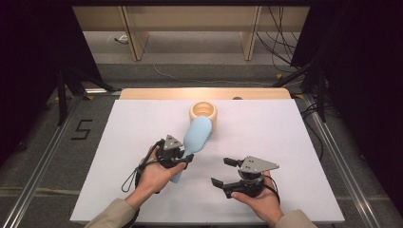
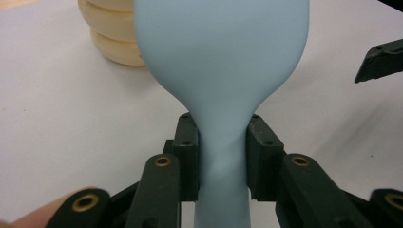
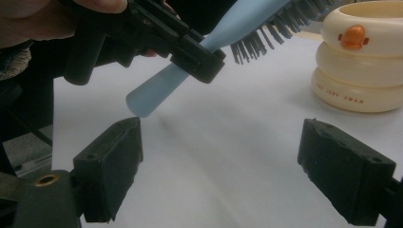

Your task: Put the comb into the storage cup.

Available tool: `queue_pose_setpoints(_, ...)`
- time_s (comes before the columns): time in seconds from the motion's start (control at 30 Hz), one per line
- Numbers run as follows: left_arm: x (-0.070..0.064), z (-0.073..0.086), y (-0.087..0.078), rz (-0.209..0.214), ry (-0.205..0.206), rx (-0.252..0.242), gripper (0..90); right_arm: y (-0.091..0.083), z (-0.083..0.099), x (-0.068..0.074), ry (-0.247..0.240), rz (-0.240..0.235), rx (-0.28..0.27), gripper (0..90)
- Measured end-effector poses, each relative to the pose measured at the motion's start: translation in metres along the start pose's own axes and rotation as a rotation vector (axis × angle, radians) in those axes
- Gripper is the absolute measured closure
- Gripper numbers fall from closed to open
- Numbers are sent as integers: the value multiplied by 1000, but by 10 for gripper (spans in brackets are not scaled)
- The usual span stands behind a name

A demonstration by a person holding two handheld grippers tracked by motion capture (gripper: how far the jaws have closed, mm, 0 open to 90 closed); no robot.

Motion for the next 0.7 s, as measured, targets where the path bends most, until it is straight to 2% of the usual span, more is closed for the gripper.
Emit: queue_pose_setpoints(0.7,-6,-2,3,12,4,-4,694,15,-1,9,23,-36,8,161)
Point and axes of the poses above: each handheld gripper's, and its own axes: y roughly forward along the jaws, z roughly out of its underside, x roughly to its left, the point moved 9 cm from there along y, roughly forward along the jaws
